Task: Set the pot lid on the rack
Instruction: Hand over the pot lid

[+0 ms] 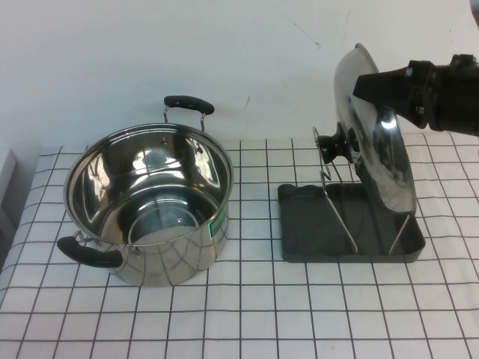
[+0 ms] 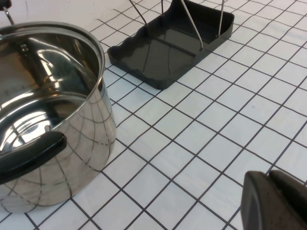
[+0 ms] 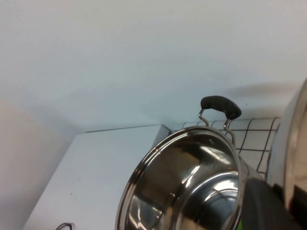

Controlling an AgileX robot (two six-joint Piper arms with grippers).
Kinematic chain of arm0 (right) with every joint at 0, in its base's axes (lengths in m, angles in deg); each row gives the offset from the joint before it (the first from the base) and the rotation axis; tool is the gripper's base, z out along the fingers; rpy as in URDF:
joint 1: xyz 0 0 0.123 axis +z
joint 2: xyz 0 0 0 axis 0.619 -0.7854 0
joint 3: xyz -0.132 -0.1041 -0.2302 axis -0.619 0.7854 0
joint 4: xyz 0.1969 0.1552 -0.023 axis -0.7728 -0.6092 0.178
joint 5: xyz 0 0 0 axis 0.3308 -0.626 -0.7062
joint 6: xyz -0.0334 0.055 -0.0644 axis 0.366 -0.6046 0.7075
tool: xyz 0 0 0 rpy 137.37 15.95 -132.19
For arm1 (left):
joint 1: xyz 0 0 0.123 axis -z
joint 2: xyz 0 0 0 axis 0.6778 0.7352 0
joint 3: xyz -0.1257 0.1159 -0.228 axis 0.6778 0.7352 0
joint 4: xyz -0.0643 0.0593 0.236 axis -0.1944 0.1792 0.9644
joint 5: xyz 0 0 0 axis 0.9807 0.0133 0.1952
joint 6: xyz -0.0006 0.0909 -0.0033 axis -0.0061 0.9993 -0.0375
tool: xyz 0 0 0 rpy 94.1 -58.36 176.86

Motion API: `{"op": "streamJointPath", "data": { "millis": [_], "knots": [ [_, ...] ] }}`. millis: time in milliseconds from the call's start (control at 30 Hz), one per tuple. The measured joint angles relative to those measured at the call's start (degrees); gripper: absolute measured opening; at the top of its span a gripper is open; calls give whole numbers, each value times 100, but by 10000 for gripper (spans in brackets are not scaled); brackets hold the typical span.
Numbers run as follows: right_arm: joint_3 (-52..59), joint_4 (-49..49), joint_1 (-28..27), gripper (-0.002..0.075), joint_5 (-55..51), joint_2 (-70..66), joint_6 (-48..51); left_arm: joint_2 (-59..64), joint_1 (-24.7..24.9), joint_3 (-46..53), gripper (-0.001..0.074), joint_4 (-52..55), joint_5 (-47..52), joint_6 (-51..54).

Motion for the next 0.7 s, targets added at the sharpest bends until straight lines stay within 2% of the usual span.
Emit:
{"op": "streamJointPath", "data": {
  "millis": [433, 700],
  "knots": [
    [-89, -9, 339, 15, 244, -260, -76, 0, 0, 0, -2, 0, 0, 0],
    [-91, -22, 349, 15, 439, -430, -65, 0, 0, 0, -1, 0, -2, -10]
  ]
}}
